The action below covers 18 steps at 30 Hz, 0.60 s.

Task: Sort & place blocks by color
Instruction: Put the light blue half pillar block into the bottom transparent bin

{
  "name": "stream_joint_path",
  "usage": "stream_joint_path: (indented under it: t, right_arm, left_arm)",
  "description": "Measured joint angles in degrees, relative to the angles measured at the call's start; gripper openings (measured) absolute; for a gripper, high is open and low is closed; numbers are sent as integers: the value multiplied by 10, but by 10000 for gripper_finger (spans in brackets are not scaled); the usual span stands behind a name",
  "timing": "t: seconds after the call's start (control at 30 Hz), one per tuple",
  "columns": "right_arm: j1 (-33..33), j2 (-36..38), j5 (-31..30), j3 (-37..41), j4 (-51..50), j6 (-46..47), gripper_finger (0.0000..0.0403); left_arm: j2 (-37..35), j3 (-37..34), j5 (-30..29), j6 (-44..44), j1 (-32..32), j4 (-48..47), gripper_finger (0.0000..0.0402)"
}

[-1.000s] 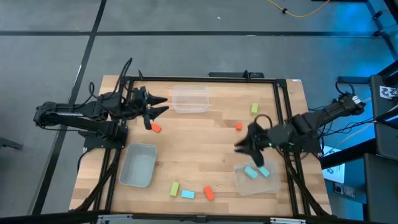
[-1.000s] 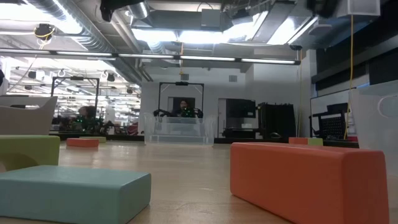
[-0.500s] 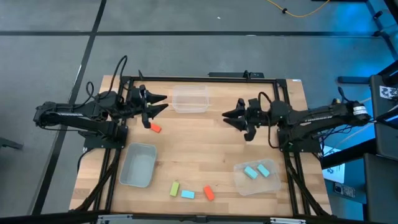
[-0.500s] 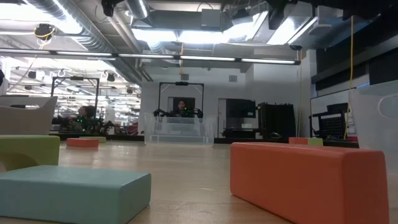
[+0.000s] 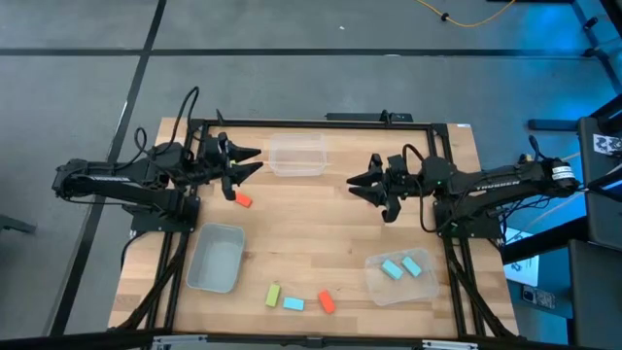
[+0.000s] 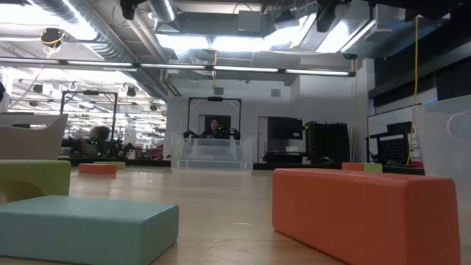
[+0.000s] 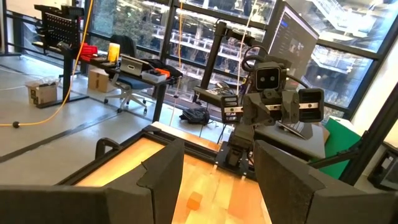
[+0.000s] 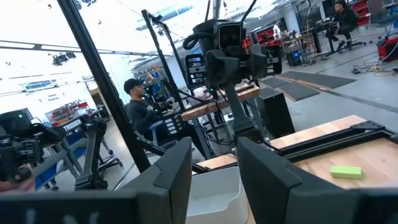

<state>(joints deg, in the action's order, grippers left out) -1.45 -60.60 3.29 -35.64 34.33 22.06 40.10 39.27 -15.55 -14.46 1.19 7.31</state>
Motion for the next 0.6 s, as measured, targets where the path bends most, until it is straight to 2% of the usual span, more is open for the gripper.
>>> stream_joint_path:
  t: [0.3,0.47,0.6]
  right_arm:
    - [0,0,-3,0,0,1,133]
    - [0,0,-39,0,0,2,133]
    - [0,0,-70,-1,1,9,133]
  left_arm:
    - [0,0,5,0,0,0,187]
    - [28,4,88,-5,-3,7,187]
    - [97,43,160,-19,-33,2,187]
